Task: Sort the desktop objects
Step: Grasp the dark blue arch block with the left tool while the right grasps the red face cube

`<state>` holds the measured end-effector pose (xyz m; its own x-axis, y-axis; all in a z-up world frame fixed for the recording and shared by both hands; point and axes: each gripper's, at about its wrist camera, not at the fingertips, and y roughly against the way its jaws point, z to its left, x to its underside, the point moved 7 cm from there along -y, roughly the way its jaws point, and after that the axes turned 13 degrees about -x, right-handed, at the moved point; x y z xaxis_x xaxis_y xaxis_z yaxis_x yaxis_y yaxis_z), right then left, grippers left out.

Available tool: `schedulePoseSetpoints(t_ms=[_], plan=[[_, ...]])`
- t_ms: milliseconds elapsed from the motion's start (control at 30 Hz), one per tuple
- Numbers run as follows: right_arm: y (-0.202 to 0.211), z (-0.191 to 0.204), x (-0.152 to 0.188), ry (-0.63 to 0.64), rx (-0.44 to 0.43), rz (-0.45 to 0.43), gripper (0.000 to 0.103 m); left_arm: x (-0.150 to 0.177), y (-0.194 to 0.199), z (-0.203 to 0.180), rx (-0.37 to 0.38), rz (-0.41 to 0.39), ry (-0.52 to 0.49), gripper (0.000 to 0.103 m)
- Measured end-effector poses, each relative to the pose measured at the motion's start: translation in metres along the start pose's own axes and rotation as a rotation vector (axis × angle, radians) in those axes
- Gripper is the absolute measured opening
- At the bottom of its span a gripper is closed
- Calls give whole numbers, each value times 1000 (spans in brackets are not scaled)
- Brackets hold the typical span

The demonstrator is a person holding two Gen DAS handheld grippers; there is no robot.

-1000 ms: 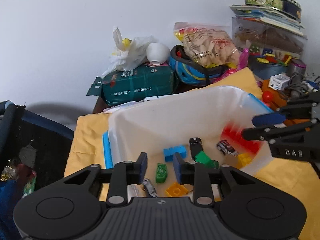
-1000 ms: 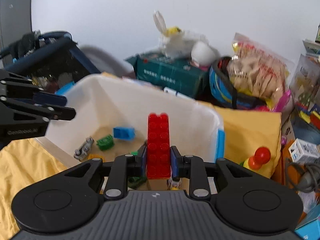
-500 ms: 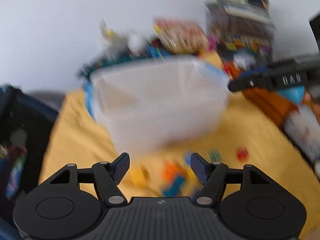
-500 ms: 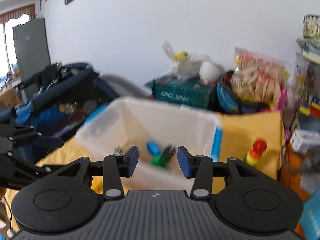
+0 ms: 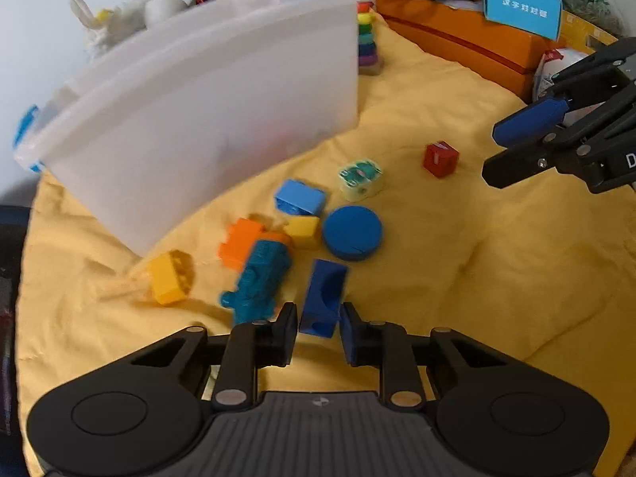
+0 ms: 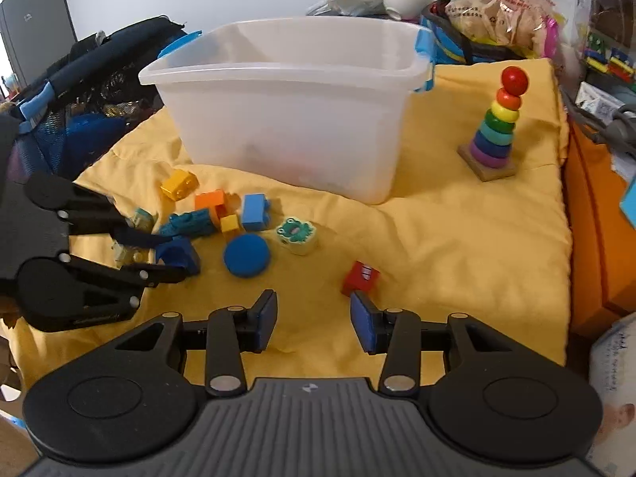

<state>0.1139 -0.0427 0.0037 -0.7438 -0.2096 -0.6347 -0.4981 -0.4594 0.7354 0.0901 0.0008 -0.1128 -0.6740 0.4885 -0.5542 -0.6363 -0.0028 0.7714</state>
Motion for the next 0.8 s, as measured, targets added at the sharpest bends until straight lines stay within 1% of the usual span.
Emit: schedulePoseSetpoints(t_ms=[67, 100, 167, 267, 333, 367, 400, 433, 533, 567, 600, 667, 733, 800], plan=[[4, -2, 3, -11, -2, -8, 45, 1, 7, -2, 78, 10, 65, 21], [3, -3, 6, -15, 0, -7, 45, 1, 13, -3, 133, 13, 109, 21], [3, -6, 10, -17, 3, -2, 45, 3, 25, -5, 202, 22, 184, 21], [0, -12, 12, -17, 11, -1, 45, 19, 35, -9, 350, 81, 328, 21], [-1, -15, 9, -2, 20, -14, 45, 33, 33, -13, 403, 126, 392, 22], [-4, -17, 7, 14, 30, -20, 45, 39, 28, -12, 385, 149, 412, 22], [-7, -19, 6, 33, 41, -20, 45, 44, 26, -10, 346, 161, 425, 22], [-10, -20, 5, 46, 53, -13, 45, 47, 27, -8, 326, 149, 434, 23], [-18, -25, 1, 52, 63, -7, 45, 51, 36, 5, 223, 108, 433, 43], [-20, -27, -1, 49, 61, -11, 44, 52, 41, 8, 188, 86, 421, 45], [-22, -29, -2, 46, 66, -13, 45, 52, 46, 9, 170, 65, 413, 45], [-27, -32, -4, 35, 70, -8, 44, 52, 54, 11, 163, 37, 414, 45], [-31, -36, -7, 9, 66, -12, 42, 50, 62, 4, 182, 5, 388, 45], [-39, -41, -8, -26, 67, 9, 28, 42, 68, -2, 191, -22, 318, 45]])
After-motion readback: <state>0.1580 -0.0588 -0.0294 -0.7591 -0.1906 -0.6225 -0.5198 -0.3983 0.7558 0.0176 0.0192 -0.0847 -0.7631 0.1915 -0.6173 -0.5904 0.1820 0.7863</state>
